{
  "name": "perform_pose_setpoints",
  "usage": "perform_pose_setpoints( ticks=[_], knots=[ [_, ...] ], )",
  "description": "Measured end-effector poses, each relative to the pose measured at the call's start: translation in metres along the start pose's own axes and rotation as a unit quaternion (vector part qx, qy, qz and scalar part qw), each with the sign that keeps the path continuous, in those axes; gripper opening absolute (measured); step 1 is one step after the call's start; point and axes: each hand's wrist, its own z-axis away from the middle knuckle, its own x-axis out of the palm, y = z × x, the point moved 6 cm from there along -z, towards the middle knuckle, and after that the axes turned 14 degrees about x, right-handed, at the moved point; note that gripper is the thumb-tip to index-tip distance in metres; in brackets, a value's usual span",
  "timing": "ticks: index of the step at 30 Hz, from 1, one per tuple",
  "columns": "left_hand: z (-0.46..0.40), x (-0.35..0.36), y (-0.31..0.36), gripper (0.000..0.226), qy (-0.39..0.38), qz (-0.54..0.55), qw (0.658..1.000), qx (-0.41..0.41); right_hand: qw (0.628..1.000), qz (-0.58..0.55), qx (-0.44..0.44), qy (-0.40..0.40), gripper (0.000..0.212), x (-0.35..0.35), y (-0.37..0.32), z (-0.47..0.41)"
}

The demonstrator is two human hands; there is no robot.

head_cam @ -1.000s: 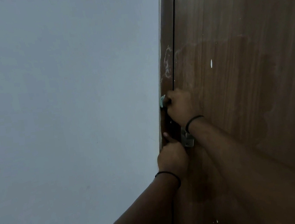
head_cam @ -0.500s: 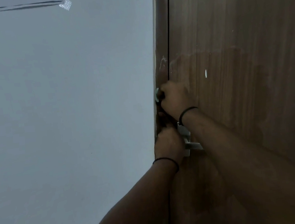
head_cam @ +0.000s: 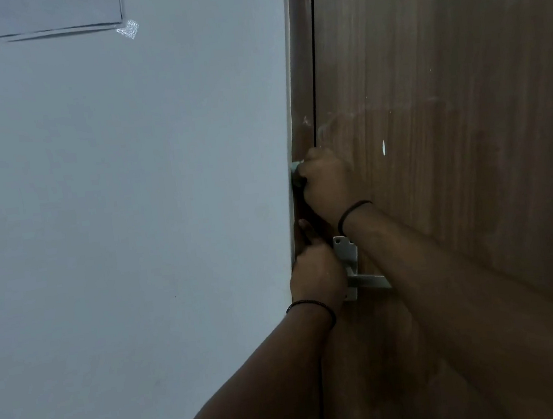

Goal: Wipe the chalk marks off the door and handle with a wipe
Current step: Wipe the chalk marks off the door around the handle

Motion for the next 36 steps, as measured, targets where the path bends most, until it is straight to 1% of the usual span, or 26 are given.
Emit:
perform_pose_setpoints(
  ticks=[1,2,4,5,7,9,10,11,13,14,15,17,19,20,21,23,25,26,27,28,30,31,32,34,35,36],
  knots=[
    [0.000,-0.001,0.001,0.063,0.000,-0.002,1.000,0.002,1.000,-0.008,0.010,-0.017,0.024,0.000,0.005,0.001],
    [-0.002,-0.002,0.002,0.071,0.002,-0.012,1.000,0.008,0.999,-0.022,0.030,-0.013,0.021,-0.005,0.010,-0.004],
    [-0.006,-0.003,0.002,0.079,0.009,-0.040,0.999,0.013,0.997,-0.055,0.052,0.033,0.021,-0.027,0.019,-0.026],
    [-0.009,-0.004,0.002,0.079,0.014,-0.050,0.999,0.006,0.996,-0.060,0.051,0.047,0.023,-0.038,0.021,-0.039],
    [-0.013,-0.007,0.004,0.076,0.012,-0.057,0.998,-0.008,0.996,-0.062,0.034,0.050,0.026,-0.049,0.020,-0.059],
    [-0.015,-0.009,0.005,0.073,0.011,-0.057,0.998,-0.011,0.996,-0.051,0.035,0.059,0.025,-0.046,0.016,-0.054],
    [-0.015,-0.010,0.006,0.072,0.012,-0.054,0.998,-0.011,0.997,-0.039,0.039,0.053,0.025,-0.039,0.015,-0.045],
    [-0.015,-0.011,0.007,0.071,0.009,-0.053,0.999,-0.010,0.999,-0.028,0.024,0.033,0.025,-0.031,0.015,-0.032],
    [-0.014,-0.013,0.008,0.071,-0.002,-0.056,0.998,-0.005,0.998,-0.027,-0.046,-0.019,0.021,-0.017,0.017,-0.007],
    [-0.013,-0.013,0.009,0.071,-0.009,-0.058,0.998,-0.001,0.997,-0.040,-0.064,-0.031,0.019,-0.017,0.022,-0.002],
    [-0.013,-0.013,0.010,0.071,-0.013,-0.059,0.998,0.004,0.996,-0.062,-0.057,-0.023,0.017,-0.023,0.029,-0.005],
    [-0.013,-0.015,0.011,0.068,-0.004,-0.064,0.998,0.016,0.995,-0.090,0.011,0.029,0.019,-0.039,0.045,-0.023],
    [-0.012,-0.019,0.016,0.060,0.032,-0.070,0.996,0.044,0.993,-0.065,0.066,0.074,0.022,-0.050,0.052,-0.048],
    [-0.012,-0.020,0.019,0.054,0.054,-0.077,0.994,0.064,0.992,-0.059,0.072,0.089,0.022,-0.056,0.049,-0.055],
    [-0.011,-0.021,0.022,0.051,0.071,-0.084,0.990,0.083,0.991,-0.063,0.069,0.101,0.021,-0.060,0.040,-0.058],
    [-0.010,-0.019,0.024,0.055,0.085,-0.095,0.986,0.104,0.993,-0.072,0.022,0.086,0.020,-0.048,0.026,-0.046],
    [-0.010,-0.018,0.022,0.060,0.095,-0.099,0.984,0.113,0.998,0.000,-0.043,0.034,0.022,-0.030,0.018,-0.016],
    [-0.010,-0.018,0.022,0.061,0.098,-0.099,0.983,0.119,0.998,0.011,-0.050,0.019,0.022,-0.025,0.025,-0.006],
    [-0.009,-0.019,0.023,0.063,0.099,-0.096,0.982,0.128,0.999,-0.011,-0.037,0.024,0.020,-0.031,0.036,-0.005],
    [-0.010,-0.021,0.025,0.064,0.102,-0.091,0.980,0.143,0.998,-0.038,-0.005,0.042,0.020,-0.039,0.047,-0.013],
    [-0.011,-0.025,0.031,0.066,0.111,-0.083,0.973,0.184,0.989,-0.066,0.078,0.111,0.019,-0.059,0.065,-0.038],
    [-0.013,-0.025,0.033,0.066,0.115,-0.079,0.969,0.201,0.984,-0.082,0.096,0.128,0.018,-0.065,0.066,-0.049],
    [-0.014,-0.025,0.033,0.066,0.118,-0.073,0.968,0.210,0.984,-0.090,0.088,0.126,0.017,-0.066,0.061,-0.055],
    [-0.013,-0.022,0.031,0.067,0.115,-0.056,0.971,0.203,0.990,-0.086,0.056,0.094,0.015,-0.060,0.058,-0.058],
    [-0.011,-0.021,0.029,0.069,0.112,-0.049,0.972,0.200,0.991,-0.084,0.049,0.090,0.014,-0.061,0.064,-0.056],
    [-0.009,-0.019,0.028,0.070,0.108,-0.045,0.972,0.203,0.988,-0.089,0.066,0.109,0.014,-0.067,0.077,-0.054]
  ],
)
